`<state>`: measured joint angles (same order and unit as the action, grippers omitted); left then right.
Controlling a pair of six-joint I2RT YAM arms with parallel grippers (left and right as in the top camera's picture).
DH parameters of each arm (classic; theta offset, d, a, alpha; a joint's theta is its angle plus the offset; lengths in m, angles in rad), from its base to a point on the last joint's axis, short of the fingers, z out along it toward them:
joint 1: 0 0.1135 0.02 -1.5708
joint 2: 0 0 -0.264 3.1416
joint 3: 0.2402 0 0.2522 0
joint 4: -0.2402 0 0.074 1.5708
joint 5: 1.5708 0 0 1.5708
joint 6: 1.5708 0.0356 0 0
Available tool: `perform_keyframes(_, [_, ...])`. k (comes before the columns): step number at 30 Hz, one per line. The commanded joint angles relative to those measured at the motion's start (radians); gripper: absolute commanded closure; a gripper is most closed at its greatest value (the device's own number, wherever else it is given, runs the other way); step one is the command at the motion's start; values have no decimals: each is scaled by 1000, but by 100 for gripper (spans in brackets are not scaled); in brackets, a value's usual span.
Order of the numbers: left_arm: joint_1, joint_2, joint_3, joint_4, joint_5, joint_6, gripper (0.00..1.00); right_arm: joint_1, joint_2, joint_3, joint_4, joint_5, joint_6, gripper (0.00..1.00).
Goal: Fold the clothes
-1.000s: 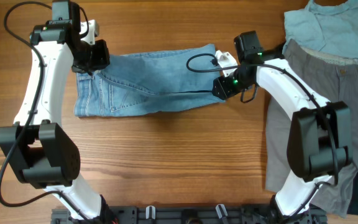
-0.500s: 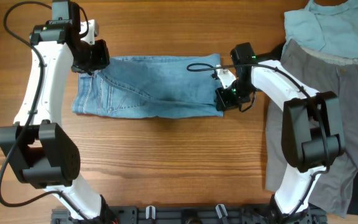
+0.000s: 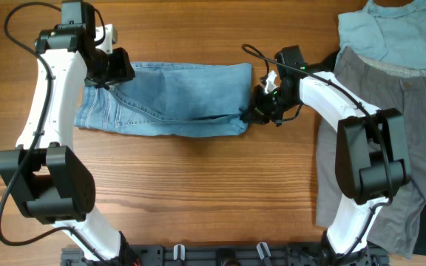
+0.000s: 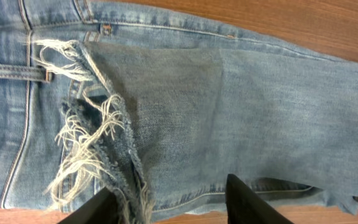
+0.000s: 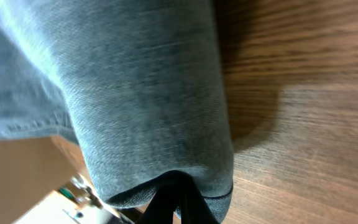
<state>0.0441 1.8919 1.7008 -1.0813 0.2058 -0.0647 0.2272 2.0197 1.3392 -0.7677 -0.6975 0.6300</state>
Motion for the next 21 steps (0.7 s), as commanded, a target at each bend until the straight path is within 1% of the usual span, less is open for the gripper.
perform_keyframes(1, [-3, 7, -3, -14, 43, 8, 50, -6, 5, 0, 4, 110, 106, 96])
perform_keyframes(3, [-3, 7, -3, -16, 62, 8, 50, -20, 5, 0, 5, 178, 115, 96])
perform_keyframes(8, [-3, 7, -3, -16, 89, 8, 50, -81, 5, 3, 5, 373, 234, 96])
perform_keyframes(11, [-3, 7, -3, -16, 89, 8, 49, -97, 5, 3, 8, 376, 222, 96])
perform_keyframes(12, [-3, 7, -3, -16, 89, 8, 49, -101, 0, 5, 10, 356, 153, 91])
perform_keyframes(15, [-3, 7, -3, -16, 89, 8, 48, -119, -17, 33, -14, 336, -180, 70])
perform_keyframes(18, [-3, 7, -3, -15, 89, 8, 46, -135, -45, 39, -72, 335, -369, 61])
perform_keyframes(21, [-3, 7, -3, -16, 89, 8, 46, -141, -55, 39, -131, 333, -493, 56])
